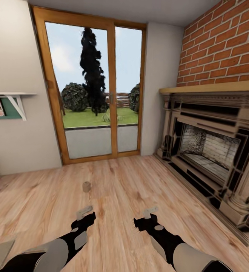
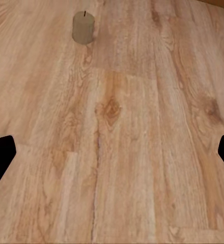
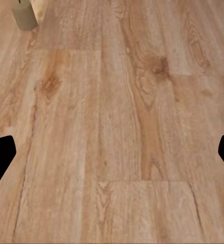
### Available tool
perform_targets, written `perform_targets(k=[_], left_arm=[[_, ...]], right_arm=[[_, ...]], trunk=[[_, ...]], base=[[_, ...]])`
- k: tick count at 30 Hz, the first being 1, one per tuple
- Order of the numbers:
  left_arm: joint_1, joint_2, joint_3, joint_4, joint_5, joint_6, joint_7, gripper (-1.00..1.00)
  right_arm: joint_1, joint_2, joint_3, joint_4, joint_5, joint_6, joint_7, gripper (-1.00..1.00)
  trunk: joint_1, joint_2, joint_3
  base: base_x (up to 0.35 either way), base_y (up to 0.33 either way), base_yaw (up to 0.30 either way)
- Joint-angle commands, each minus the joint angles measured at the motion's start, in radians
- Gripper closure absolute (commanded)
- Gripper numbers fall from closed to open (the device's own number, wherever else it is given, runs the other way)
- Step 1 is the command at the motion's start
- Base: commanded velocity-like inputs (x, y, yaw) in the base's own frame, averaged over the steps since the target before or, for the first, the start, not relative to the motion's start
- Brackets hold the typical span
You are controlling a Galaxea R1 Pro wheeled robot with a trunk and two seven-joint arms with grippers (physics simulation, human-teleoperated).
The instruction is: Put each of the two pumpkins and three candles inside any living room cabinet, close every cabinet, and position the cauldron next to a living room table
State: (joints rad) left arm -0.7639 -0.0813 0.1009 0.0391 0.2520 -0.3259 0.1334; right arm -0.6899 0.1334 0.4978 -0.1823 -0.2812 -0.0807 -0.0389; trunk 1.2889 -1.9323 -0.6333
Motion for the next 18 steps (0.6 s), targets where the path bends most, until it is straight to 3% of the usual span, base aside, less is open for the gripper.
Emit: perform_targets(k=[1, 12, 18], left_arm=[[-0.002, 0.0, 0.008, 0.004, -0.002, -0.007, 0.0, -1.0], [-0.002, -0.001, 0.007, 0.004, -0.003, -0.008, 0.0, -1.0], [-0.002, -0.001, 0.007, 0.004, -0.003, -0.009, 0.0, -1.0]], right_arm=[[-0.001, -0.001, 0.008, 0.001, -0.009, -0.004, -0.004, -1.0], [-0.001, -0.004, 0.008, 0.001, -0.01, -0.004, -0.003, -1.0], [-0.001, -0.005, 0.007, 0.001, -0.01, -0.004, -0.003, -1.0]], trunk=[[0.001, -0.001, -0.001], [0.001, -0.001, 0.006], [0.001, -0.001, 0.01]], base=[[0.335, 0.0, -0.259], [0.323, 0.0, -0.267], [0.107, 0.0, -0.269]])
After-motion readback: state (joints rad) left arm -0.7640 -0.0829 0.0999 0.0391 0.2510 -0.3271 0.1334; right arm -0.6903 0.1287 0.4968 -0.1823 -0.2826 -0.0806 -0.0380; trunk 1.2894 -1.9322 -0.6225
